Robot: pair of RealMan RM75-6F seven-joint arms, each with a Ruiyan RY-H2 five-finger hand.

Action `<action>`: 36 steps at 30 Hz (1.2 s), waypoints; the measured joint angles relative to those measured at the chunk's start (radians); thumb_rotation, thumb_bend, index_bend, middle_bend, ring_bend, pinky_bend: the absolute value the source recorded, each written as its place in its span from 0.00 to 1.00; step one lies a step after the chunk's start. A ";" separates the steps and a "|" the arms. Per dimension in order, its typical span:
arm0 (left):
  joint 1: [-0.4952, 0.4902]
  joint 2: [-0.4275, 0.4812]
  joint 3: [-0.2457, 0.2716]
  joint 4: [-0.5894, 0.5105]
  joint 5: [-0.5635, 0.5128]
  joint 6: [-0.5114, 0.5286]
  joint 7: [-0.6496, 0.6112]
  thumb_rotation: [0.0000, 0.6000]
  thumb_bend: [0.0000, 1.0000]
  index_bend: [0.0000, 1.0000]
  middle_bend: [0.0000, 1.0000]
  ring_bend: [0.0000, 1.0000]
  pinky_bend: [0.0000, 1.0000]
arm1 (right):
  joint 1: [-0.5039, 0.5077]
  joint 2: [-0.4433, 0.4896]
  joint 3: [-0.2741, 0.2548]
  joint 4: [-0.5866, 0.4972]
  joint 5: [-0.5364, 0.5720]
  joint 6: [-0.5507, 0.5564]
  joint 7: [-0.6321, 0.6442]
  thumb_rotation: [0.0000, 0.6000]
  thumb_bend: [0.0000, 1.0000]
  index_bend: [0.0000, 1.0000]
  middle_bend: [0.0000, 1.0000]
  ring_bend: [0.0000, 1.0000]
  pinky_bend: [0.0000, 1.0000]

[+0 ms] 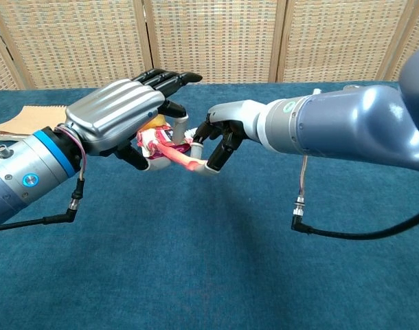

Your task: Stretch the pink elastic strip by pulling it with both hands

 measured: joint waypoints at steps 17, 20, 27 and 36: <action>-0.008 -0.005 0.011 0.008 -0.022 0.001 -0.024 1.00 0.33 0.58 0.00 0.00 0.00 | 0.011 -0.002 -0.015 0.005 -0.001 -0.001 0.021 1.00 0.58 0.71 0.10 0.00 0.00; -0.010 -0.008 0.014 0.010 -0.024 0.001 -0.024 1.00 0.38 0.59 0.00 0.00 0.00 | 0.013 0.000 -0.017 0.004 0.000 -0.002 0.023 1.00 0.58 0.71 0.10 0.00 0.00; -0.015 -0.014 0.016 0.012 -0.029 0.001 -0.022 1.00 0.43 0.64 0.00 0.00 0.00 | 0.015 0.005 -0.021 0.000 -0.002 -0.003 0.030 1.00 0.58 0.71 0.10 0.00 0.00; -0.020 -0.024 0.017 0.013 -0.034 0.005 -0.011 1.00 0.48 0.80 0.00 0.00 0.00 | 0.014 0.011 -0.027 -0.004 -0.006 -0.004 0.041 1.00 0.58 0.72 0.10 0.00 0.00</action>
